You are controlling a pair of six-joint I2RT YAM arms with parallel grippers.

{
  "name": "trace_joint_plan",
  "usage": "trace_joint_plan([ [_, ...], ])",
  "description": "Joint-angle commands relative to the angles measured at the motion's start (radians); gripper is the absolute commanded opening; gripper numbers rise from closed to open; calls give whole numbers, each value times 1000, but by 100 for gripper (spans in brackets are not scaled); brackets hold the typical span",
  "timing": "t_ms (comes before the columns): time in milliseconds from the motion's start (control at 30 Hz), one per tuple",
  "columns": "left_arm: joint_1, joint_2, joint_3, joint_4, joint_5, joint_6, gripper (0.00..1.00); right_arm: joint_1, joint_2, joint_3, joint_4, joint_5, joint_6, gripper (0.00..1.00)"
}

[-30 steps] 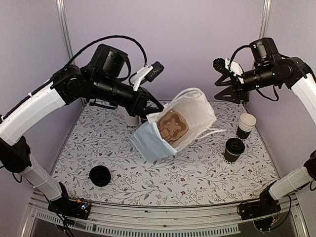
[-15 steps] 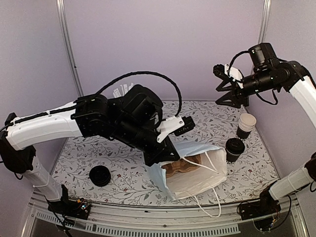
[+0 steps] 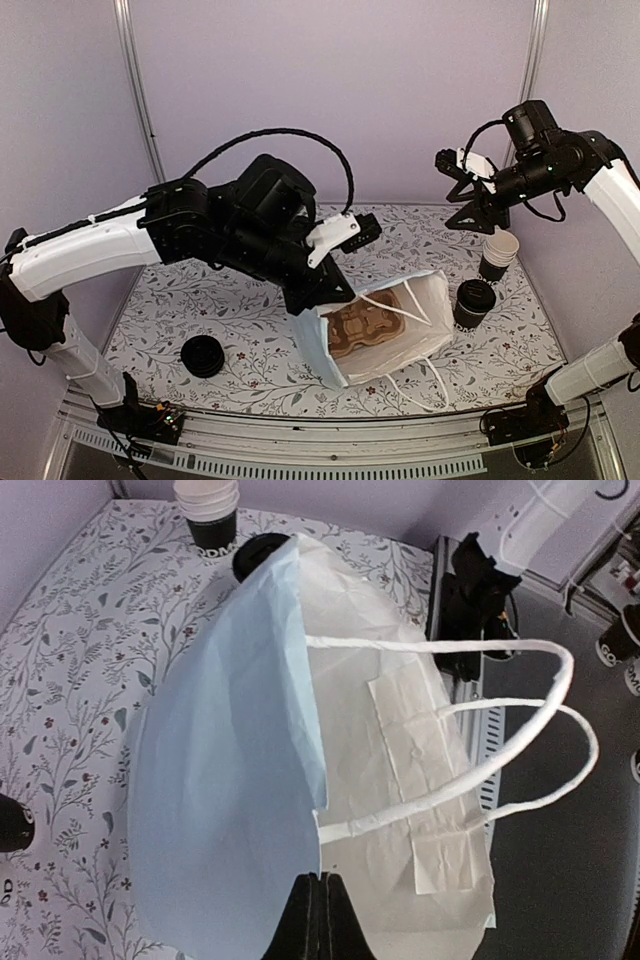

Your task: Pack the takeout coffee

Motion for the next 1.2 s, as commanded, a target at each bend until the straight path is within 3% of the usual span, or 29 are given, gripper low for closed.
trace_joint_plan([
  [0, 131, -51, 28, 5, 15, 36, 0, -124, 59, 0, -118, 18, -15, 62],
  [133, 230, -58, 3, 61, 30, 63, 0, -213, 110, -73, -171, 45, -57, 72],
  [267, 317, -46, -28, 168, 103, 41, 0, -225, 109, -212, -160, 122, -103, 86],
  [333, 356, -23, -25, 186, 147, 12, 0, -228, 120, -252, -173, 143, -110, 88],
  [833, 463, -22, -106, 266, 253, -36, 0, -248, 190, -350, -123, 253, -112, 91],
  [1167, 478, -18, -107, 280, 440, -71, 0, -248, 222, -363, -88, 249, -110, 88],
])
